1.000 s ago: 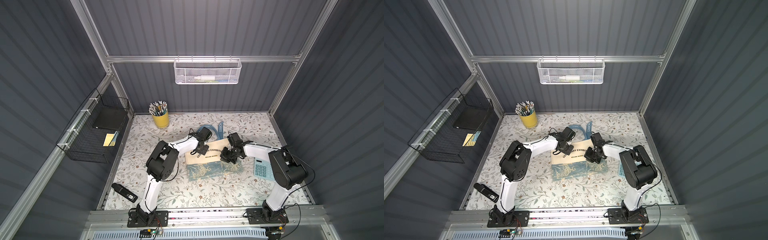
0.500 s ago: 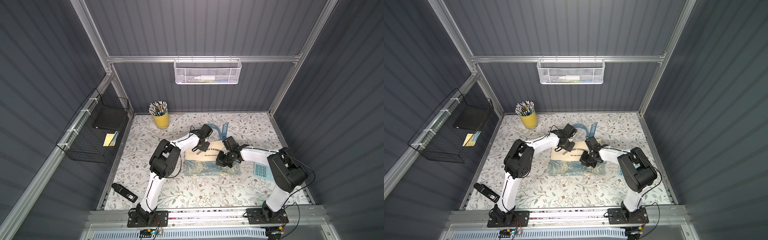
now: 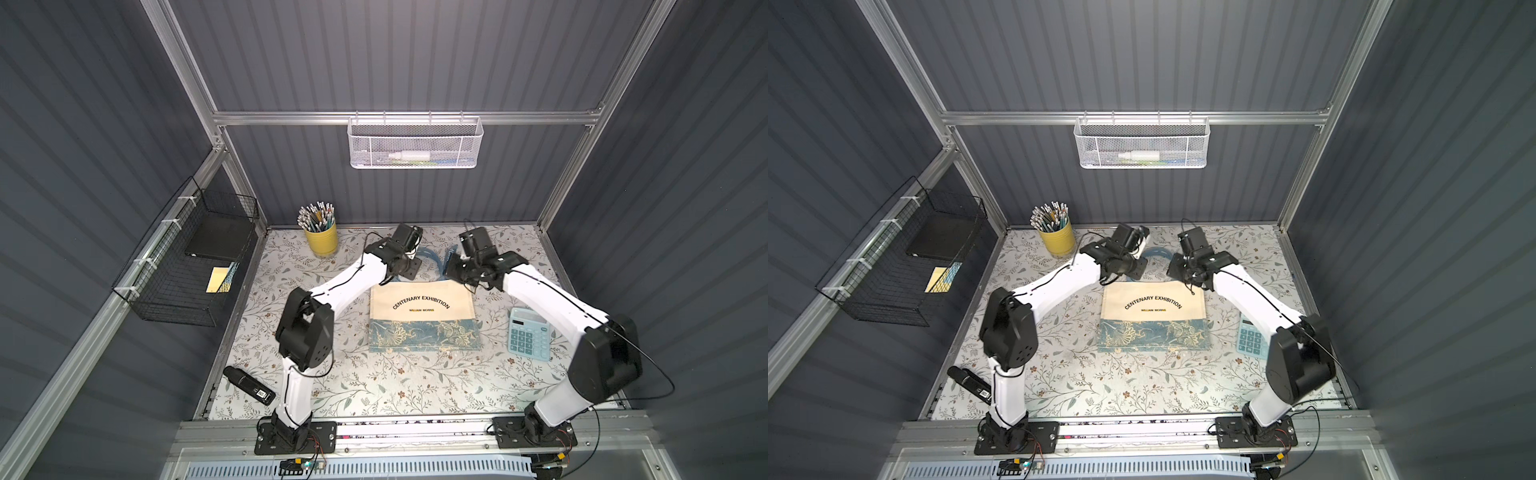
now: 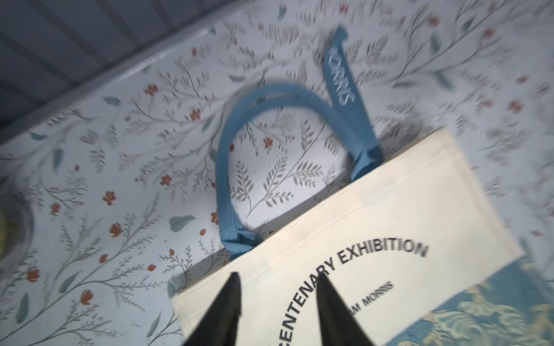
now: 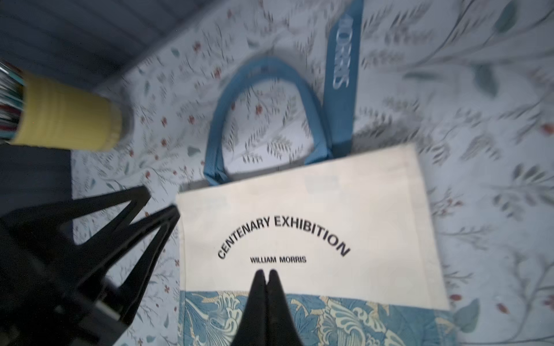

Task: Put away the canvas bag
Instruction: Reset both arms

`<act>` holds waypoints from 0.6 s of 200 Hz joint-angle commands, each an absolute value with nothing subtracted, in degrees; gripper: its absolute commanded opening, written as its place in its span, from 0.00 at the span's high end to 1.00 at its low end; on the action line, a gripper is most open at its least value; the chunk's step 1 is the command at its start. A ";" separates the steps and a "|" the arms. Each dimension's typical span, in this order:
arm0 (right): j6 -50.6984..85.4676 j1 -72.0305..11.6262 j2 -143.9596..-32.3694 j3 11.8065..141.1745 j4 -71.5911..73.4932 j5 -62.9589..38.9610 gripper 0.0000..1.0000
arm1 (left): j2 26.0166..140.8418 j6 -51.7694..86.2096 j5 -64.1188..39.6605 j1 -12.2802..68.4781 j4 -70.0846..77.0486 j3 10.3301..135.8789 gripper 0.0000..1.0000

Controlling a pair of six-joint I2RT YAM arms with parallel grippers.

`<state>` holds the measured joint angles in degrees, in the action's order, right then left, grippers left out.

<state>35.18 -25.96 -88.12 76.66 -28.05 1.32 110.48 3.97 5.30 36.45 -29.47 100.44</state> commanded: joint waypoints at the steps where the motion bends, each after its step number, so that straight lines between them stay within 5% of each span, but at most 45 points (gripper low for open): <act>1: 25.98 -20.63 -83.23 73.81 -23.26 9.87 0.75 | 100.98 4.76 5.49 35.41 -21.45 94.58 0.03; 15: 23.13 -17.04 -80.29 71.30 -18.76 12.01 0.60 | 97.63 4.84 5.82 33.57 -17.74 89.96 0.01; 48: 18.68 -11.89 -71.51 64.08 -8.12 17.46 0.41 | 89.29 10.39 0.31 24.29 -7.15 76.48 0.00; 57: 16.90 -11.78 -67.53 59.18 -2.45 20.68 0.28 | 86.91 12.80 -0.01 21.30 -3.83 73.49 0.00; 65: 14.63 -11.78 -64.52 54.18 5.11 23.58 0.02 | 85.21 15.30 1.52 18.63 -1.42 68.93 0.01; 95: -4.31 -11.56 -57.67 32.08 36.64 29.49 0.01 | 78.73 18.00 22.15 14.56 11.93 53.27 0.00; 120: -4.74 -9.25 -60.50 26.82 37.74 34.72 0.01 | 76.80 8.01 25.93 13.55 19.73 44.23 0.00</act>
<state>2.26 -11.05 -57.87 30.44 25.52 27.03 79.85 13.72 17.63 13.67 7.60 49.34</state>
